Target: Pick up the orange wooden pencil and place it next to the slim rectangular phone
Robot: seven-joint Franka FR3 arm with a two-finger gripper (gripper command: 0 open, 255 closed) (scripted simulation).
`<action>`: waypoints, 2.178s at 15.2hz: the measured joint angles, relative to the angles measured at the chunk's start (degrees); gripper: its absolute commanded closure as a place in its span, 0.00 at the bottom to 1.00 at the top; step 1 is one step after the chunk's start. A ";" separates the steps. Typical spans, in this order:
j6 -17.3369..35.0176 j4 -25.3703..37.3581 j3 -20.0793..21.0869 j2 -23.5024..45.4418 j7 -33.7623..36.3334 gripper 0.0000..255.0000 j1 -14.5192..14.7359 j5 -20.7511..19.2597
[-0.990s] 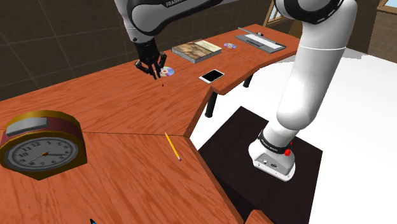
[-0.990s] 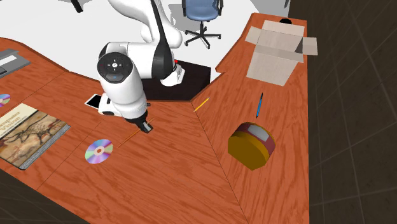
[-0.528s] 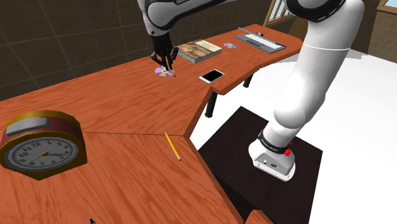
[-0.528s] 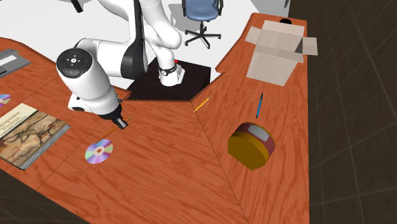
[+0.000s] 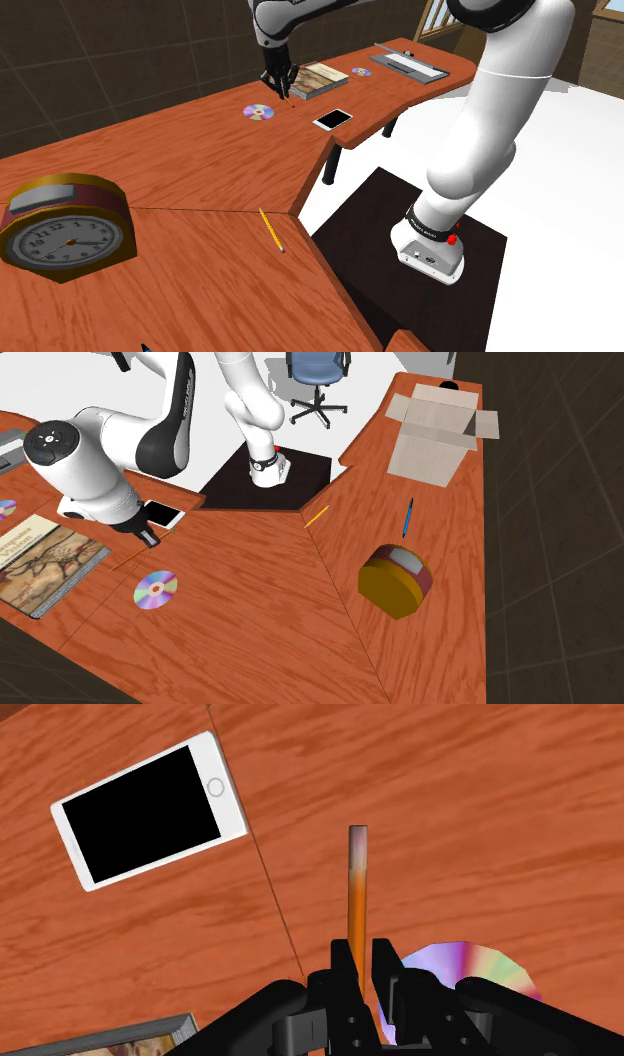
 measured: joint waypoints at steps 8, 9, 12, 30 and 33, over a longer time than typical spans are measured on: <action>3.83 -1.31 -1.23 2.31 -1.16 1.00 -1.25 -1.27; 4.46 -1.68 -1.29 2.60 -0.99 1.00 -1.26 -1.44; 6.59 -3.24 -1.42 3.30 -0.31 1.00 -1.24 -1.97; 6.53 -2.70 -1.28 3.91 0.30 0.00 -0.83 -2.13; 2.73 -0.07 -0.81 2.59 -0.36 0.00 -0.53 -1.21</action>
